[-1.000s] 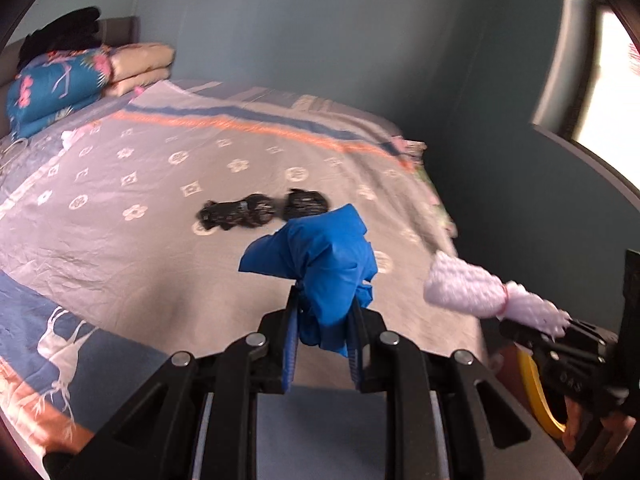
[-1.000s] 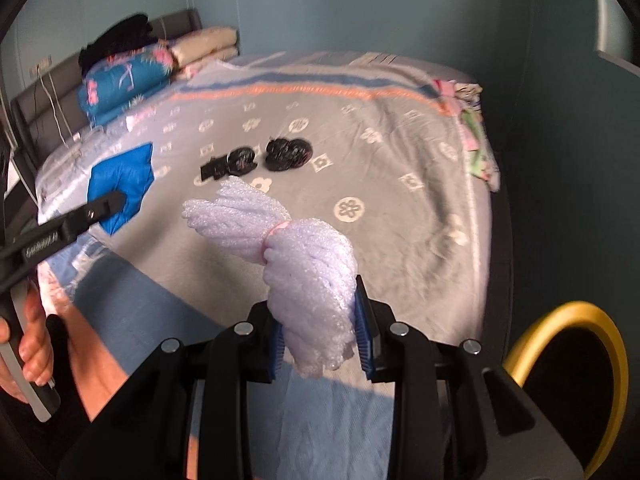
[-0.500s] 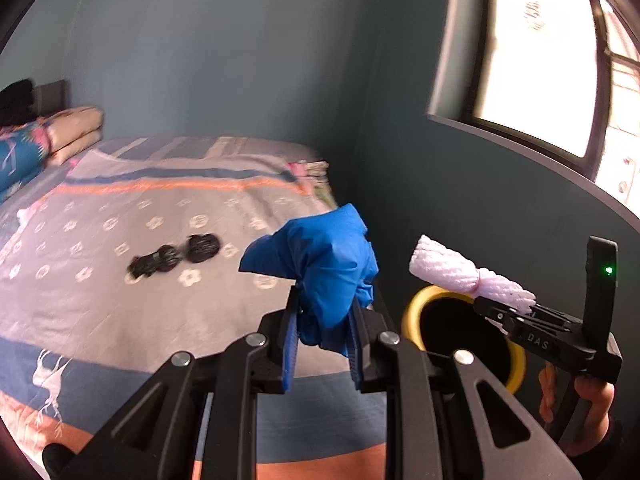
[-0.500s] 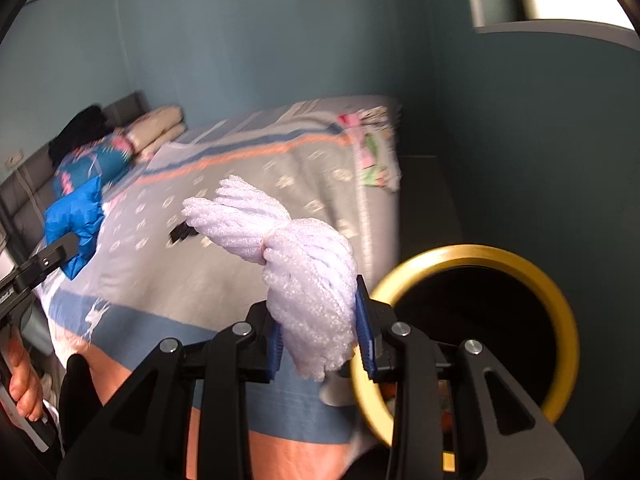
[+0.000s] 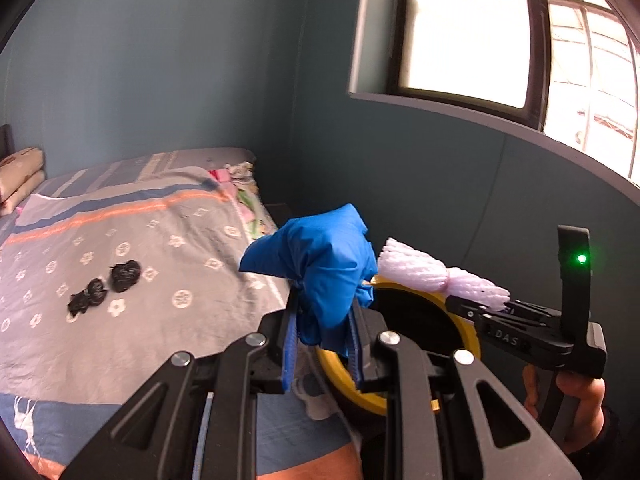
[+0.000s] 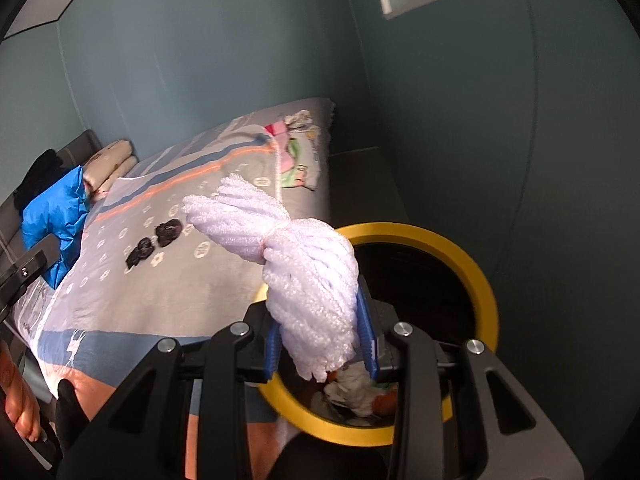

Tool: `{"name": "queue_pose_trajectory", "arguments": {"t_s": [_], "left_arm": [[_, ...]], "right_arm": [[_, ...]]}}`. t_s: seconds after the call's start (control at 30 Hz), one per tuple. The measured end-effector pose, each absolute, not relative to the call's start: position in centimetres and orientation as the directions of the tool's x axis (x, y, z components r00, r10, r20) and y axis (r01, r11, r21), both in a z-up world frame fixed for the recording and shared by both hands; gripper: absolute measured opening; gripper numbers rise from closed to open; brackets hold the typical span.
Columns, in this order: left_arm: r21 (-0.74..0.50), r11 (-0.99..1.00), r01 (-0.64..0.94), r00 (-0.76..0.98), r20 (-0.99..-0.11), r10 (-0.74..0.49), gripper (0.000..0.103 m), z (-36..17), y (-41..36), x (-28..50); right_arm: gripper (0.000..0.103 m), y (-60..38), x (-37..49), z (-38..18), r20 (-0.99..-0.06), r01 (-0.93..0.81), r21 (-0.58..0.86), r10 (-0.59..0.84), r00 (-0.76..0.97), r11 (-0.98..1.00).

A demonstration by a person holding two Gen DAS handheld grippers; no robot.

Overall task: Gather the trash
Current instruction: 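Carry the blue glove and foam net over the yellow-rimmed bin with both tools, then open both tools to drop the glove and net into the bin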

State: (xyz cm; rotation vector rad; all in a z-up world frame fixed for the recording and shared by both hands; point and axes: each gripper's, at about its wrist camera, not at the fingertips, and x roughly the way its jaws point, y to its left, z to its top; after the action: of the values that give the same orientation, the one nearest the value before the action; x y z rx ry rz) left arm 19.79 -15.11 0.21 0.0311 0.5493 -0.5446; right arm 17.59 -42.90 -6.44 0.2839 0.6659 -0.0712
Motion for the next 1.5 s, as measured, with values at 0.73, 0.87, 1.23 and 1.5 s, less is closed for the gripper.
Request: {"name": "queue_pose_trajectory", "arguments": {"t_s": [0.73, 0.87, 1.23, 1.5], "left_arm": [[-0.193, 0.802, 0.565, 0.551, -0.635, -0.541, 0.02, -7.1, -22.8, 26.6], [-0.203, 0.806, 0.555, 0.531, -0.66, -0.532, 0.021, -8.7, -23.9, 27.9], [-0.267, 0.815, 0.514, 0.5, -0.679, -0.538, 0.055, -10.1, -23.4, 29.1], [-0.272, 0.856, 0.44, 0.554, -0.667, -0.497, 0.081, -9.8, -19.9, 29.8]], "right_arm": [[0.034, -47.6, 21.8, -10.3, -0.722, 0.279, 0.262, -0.005, 0.692, 0.924], [0.036, -47.7, 22.6, -11.0, -0.73, 0.291, 0.264, -0.008, 0.684, 0.92], [0.056, -48.0, 22.0, -10.9, -0.724, 0.323, 0.247, -0.048, 0.688, 0.913], [0.07, -48.2, 21.2, -10.5, -0.716, 0.354, 0.248, -0.075, 0.694, 0.902]]}}
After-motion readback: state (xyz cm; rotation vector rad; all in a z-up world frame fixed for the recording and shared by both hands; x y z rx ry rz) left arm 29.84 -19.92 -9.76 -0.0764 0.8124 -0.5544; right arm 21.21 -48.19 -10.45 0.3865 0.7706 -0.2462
